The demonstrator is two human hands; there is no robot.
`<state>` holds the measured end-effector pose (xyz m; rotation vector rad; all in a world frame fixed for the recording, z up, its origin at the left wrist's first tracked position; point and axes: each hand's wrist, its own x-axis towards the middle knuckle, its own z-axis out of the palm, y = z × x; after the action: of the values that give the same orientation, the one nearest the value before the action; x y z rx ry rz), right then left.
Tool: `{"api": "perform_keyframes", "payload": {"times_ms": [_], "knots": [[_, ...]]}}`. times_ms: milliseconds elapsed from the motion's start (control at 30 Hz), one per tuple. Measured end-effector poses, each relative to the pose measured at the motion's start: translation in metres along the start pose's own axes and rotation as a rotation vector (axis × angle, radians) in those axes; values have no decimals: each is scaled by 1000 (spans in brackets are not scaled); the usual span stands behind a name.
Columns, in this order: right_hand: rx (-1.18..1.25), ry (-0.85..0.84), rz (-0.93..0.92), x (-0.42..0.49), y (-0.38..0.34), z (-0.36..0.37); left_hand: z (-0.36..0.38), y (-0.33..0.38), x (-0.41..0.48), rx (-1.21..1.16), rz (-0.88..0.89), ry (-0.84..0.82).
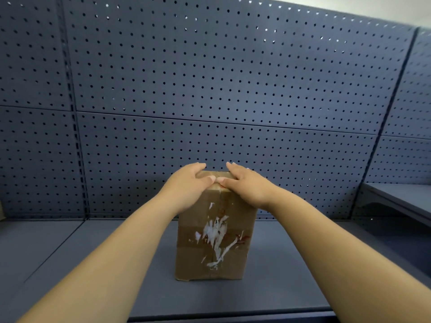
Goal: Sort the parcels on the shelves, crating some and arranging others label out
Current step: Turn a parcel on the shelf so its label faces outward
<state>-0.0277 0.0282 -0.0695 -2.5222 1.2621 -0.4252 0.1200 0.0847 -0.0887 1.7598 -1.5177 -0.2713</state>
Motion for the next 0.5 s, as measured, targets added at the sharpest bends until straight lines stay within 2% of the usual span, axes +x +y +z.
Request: {"api": "perform_keyframes", "payload": {"times_ms": [233,367,500], "knots": [[37,7,0,0,2,1,5,-18,-12,-456,-115,53],[-28,8,-44,-1,2,-1,9,-25,-21,-538,-139,27],[11,38,-57,-3,5,-2,13,-34,-24,-616,-121,-43]]}}
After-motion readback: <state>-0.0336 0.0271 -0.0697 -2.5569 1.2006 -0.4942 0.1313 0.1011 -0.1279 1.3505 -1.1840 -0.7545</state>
